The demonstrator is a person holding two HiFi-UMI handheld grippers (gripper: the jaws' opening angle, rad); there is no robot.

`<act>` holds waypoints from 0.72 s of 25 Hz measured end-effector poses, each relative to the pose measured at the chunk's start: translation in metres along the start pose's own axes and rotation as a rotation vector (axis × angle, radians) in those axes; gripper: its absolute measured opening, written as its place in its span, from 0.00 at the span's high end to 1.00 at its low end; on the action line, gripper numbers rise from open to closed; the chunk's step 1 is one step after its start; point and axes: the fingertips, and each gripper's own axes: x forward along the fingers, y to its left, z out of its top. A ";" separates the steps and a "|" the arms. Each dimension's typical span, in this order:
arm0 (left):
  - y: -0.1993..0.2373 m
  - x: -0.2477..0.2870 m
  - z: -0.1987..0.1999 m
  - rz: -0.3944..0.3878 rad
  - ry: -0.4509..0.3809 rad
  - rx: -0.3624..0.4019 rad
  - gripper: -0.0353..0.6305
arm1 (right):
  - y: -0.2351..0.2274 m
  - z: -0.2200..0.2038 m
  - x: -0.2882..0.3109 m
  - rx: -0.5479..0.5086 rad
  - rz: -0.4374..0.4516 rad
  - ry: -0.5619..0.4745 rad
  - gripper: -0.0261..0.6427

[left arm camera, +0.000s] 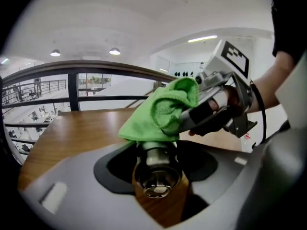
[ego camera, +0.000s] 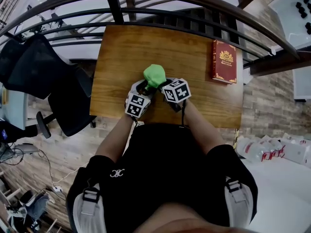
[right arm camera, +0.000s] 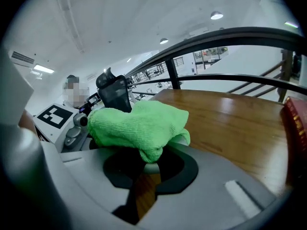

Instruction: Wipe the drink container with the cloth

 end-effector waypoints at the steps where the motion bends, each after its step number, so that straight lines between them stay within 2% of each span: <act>1: 0.001 0.000 -0.001 0.001 0.001 -0.014 0.48 | -0.005 -0.001 0.000 0.009 -0.013 0.003 0.89; 6: 0.006 -0.002 -0.003 0.004 0.004 -0.087 0.48 | -0.028 -0.008 0.000 0.048 -0.068 0.015 0.89; 12: 0.012 -0.003 -0.007 0.021 0.001 -0.230 0.48 | -0.045 -0.024 0.002 0.123 -0.094 0.022 0.89; 18: 0.018 -0.007 -0.014 0.026 -0.010 -0.476 0.48 | -0.036 -0.036 0.005 0.138 -0.077 0.035 0.89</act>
